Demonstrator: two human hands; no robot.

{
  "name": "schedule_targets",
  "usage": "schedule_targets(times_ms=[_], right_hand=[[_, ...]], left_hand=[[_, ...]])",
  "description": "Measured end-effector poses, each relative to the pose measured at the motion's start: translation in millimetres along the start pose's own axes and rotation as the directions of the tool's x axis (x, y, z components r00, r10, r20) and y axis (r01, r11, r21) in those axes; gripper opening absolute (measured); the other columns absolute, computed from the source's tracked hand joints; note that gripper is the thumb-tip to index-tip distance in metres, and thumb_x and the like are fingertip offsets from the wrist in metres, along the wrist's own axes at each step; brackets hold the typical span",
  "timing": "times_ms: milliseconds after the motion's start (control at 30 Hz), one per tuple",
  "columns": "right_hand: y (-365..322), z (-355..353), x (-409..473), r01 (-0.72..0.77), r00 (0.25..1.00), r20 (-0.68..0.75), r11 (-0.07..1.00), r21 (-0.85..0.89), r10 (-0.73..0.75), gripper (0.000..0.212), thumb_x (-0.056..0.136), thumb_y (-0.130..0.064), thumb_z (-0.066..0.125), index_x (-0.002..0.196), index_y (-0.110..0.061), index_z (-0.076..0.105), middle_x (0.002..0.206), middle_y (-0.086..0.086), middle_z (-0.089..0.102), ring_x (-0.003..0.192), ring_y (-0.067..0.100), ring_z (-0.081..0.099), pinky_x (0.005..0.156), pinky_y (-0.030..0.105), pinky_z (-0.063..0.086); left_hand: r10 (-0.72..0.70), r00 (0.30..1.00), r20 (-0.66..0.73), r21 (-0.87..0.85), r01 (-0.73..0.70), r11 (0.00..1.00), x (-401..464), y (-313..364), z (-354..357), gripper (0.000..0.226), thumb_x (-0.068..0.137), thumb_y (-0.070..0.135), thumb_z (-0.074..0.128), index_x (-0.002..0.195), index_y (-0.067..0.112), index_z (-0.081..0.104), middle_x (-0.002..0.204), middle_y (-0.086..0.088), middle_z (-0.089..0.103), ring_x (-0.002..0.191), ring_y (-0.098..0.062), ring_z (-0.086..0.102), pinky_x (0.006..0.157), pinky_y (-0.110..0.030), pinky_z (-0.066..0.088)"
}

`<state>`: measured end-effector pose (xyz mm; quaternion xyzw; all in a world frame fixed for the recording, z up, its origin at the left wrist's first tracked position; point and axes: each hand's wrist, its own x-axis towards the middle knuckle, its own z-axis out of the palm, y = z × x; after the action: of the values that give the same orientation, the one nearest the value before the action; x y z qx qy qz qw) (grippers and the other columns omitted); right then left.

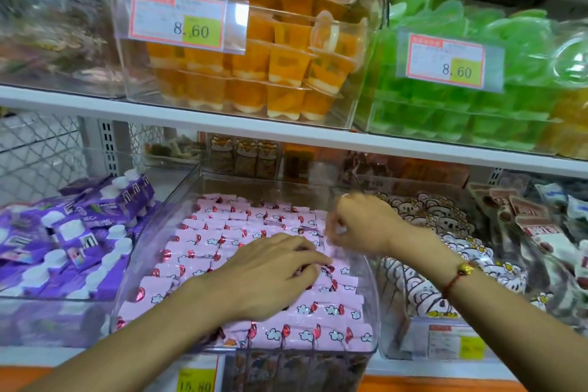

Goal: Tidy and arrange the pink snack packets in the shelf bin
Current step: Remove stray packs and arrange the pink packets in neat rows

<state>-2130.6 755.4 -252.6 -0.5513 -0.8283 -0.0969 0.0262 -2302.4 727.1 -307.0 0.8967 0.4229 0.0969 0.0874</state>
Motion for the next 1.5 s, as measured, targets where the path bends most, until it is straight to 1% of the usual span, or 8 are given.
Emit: schedule_targets(times_ms=[267,467,700,867,1067,1233,1400,1500], right_hand=[[3.0,19.7,-31.2,0.038,0.914,-0.383,0.911,0.411,0.134,0.006,0.094,-0.022,0.053,0.089,-0.019,0.054,0.08,-0.004,0.063,0.075,0.016,0.058,0.066,0.035,0.047],[-4.6,10.4,-56.3,0.245,0.582,-0.731,0.78,0.575,0.356,0.006,0.096,-0.013,0.05,0.093,-0.014,0.055,0.082,-0.007,0.06,0.074,0.002,0.054,0.067,0.016,0.043],[-1.9,-1.1,-60.7,0.224,0.662,-0.313,0.218,0.95,0.682,0.01,0.096,-0.009,0.05,0.094,-0.001,0.056,0.069,-0.002,0.059,0.056,-0.002,0.056,0.055,0.012,0.047],[-6.8,-2.4,-56.3,0.134,0.776,-0.101,-0.007,0.991,0.623,0.011,0.095,-0.007,0.049,0.098,-0.003,0.06,0.075,0.002,0.065,0.059,0.003,0.061,0.056,0.014,0.051],[-1.0,0.1,-68.1,0.175,0.816,-0.575,0.923,0.344,0.06,0.057,0.078,-0.016,0.073,0.129,-0.022,0.05,0.128,-0.003,0.052,0.12,0.014,0.045,0.099,0.027,0.036],[-7.1,1.3,-68.8,0.14,0.801,-0.599,0.975,0.173,-0.009,0.034,0.079,-0.021,0.073,0.112,-0.021,0.064,0.106,-0.005,0.065,0.097,0.019,0.057,0.078,0.033,0.046],[-8.0,-8.4,-66.5,0.213,0.878,-0.289,0.229,0.95,0.382,0.017,0.082,-0.014,0.068,0.098,-0.012,0.067,0.079,-0.005,0.074,0.068,0.0,0.065,0.061,0.008,0.047],[-7.6,-5.6,-66.3,0.172,0.915,-0.205,0.124,0.977,0.348,0.013,0.081,-0.02,0.067,0.093,-0.015,0.067,0.075,-0.005,0.074,0.068,-0.003,0.066,0.059,0.005,0.044]], left_hand=[[-0.022,0.998,0.051,0.035,0.021,0.999,3.3,1.9,-2.2,0.042,0.101,0.046,0.019,0.137,0.047,0.04,0.146,0.016,0.036,0.131,-0.009,0.03,0.101,-0.031,0.026],[-0.022,0.996,-0.091,-0.083,0.015,0.996,-2.9,3.1,1.3,0.037,0.101,0.044,0.028,0.131,0.042,0.05,0.136,0.02,0.046,0.126,-0.005,0.036,0.096,-0.026,0.033],[-0.215,0.939,-0.268,-0.581,0.021,0.814,-6.3,21.6,-17.8,0.061,0.072,0.078,0.032,0.121,0.044,0.044,0.114,0.028,0.056,0.095,0.011,0.057,0.066,-0.01,0.045],[-0.142,0.958,-0.248,-0.651,-0.056,0.757,-8.3,28.2,-21.1,0.03,0.085,0.046,0.06,0.115,0.045,0.055,0.1,0.019,0.067,0.082,-0.001,0.064,0.072,-0.021,0.054],[-0.385,0.92,-0.071,-0.9,0.107,0.422,-7.5,27.4,-30.6,0.025,0.09,0.04,0.057,0.089,0.019,0.071,0.072,0.008,0.074,0.058,0.003,0.064,0.044,-0.008,0.043],[-0.377,0.921,-0.102,-0.912,0.065,0.405,-6.2,29.4,-28.7,0.06,0.071,0.074,0.037,0.084,0.029,0.075,0.08,0.003,0.075,0.061,-0.005,0.066,0.046,-0.013,0.045],[-0.268,0.943,-0.198,-0.85,-0.029,0.526,-5.6,23.8,-18.7,0.054,0.072,0.072,0.05,0.117,0.043,0.056,0.117,0.022,0.061,0.103,0.005,0.059,0.087,-0.024,0.051],[-0.163,0.957,-0.239,-0.785,-0.092,0.612,-6.4,28.4,-13.4,0.054,0.075,0.051,0.06,0.125,0.031,0.055,0.118,0.02,0.061,0.102,0.01,0.058,0.085,-0.008,0.046]])
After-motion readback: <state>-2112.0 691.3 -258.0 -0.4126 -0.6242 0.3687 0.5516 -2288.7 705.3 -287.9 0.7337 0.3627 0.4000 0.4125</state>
